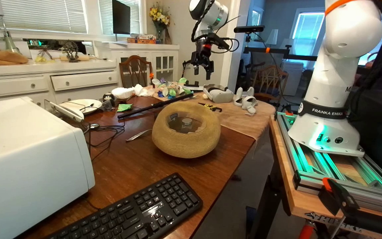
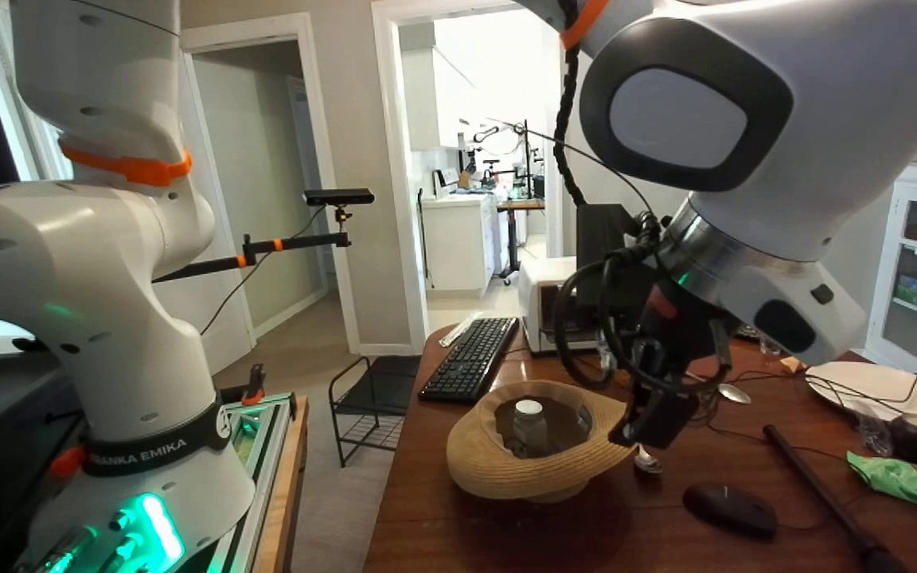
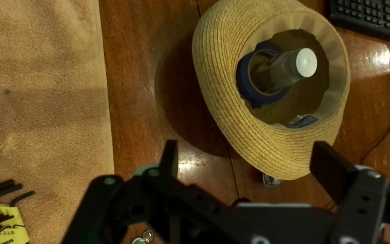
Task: Put the spoon into the microwave
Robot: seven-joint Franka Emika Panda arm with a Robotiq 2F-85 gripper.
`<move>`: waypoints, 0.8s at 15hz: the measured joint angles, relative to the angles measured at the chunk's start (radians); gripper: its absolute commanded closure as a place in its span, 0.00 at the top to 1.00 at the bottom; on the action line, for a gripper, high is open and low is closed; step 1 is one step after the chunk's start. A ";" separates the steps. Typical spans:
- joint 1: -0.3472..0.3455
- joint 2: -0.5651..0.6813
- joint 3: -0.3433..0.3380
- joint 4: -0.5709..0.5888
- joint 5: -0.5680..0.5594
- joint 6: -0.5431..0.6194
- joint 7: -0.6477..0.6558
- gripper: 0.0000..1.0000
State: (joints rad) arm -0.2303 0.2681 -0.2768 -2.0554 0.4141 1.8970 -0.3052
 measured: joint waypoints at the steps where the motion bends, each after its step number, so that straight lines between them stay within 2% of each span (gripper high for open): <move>1: 0.000 0.006 0.002 0.008 0.000 -0.003 0.005 1.00; 6: -0.029 0.032 0.026 0.039 0.000 0.005 0.017 1.00; 9: -0.065 0.134 0.054 0.139 0.010 0.005 0.017 1.00; 12: -0.086 0.276 0.111 0.279 0.027 0.003 0.033 1.00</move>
State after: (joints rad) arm -0.3166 0.5439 -0.1662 -1.7763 0.4410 1.8999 -0.2719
